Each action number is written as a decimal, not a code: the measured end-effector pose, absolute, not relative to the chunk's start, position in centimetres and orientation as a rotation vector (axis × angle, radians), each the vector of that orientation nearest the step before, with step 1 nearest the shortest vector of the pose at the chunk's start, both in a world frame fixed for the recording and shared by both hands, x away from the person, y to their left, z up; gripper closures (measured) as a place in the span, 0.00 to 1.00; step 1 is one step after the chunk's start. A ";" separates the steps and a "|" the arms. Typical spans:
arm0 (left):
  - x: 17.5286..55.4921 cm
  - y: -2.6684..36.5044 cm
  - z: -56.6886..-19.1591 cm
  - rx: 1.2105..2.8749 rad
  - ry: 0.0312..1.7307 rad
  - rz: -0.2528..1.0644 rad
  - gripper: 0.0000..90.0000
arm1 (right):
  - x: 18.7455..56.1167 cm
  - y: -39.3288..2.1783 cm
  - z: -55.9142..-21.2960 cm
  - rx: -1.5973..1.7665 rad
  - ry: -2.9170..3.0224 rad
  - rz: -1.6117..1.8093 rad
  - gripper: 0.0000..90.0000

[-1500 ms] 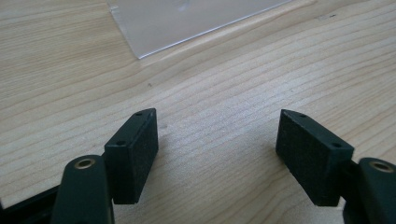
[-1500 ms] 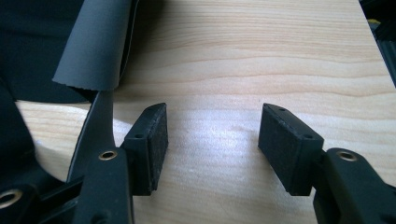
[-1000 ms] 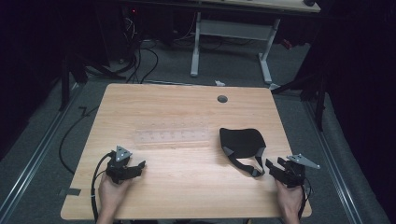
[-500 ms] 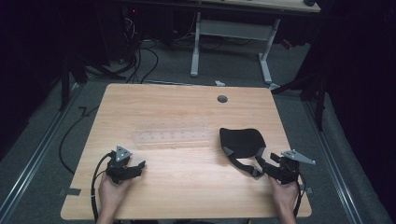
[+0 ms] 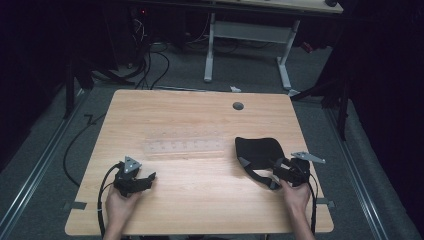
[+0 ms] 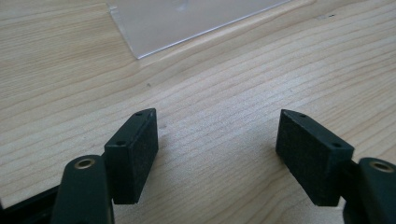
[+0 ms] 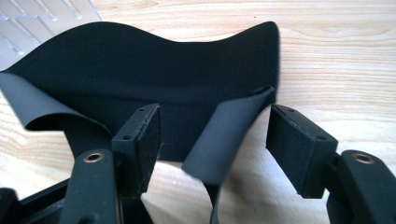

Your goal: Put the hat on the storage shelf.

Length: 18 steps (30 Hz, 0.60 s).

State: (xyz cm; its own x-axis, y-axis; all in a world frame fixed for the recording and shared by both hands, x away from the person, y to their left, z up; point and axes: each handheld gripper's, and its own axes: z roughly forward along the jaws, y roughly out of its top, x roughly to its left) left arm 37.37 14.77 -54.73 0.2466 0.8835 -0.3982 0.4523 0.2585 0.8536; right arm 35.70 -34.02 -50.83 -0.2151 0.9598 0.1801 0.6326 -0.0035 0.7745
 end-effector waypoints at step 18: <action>37.4 14.8 -54.7 1.368 1.378 0.475 0.33 | 37.5 -34.1 -52.8 1.741 1.927 1.133 0.62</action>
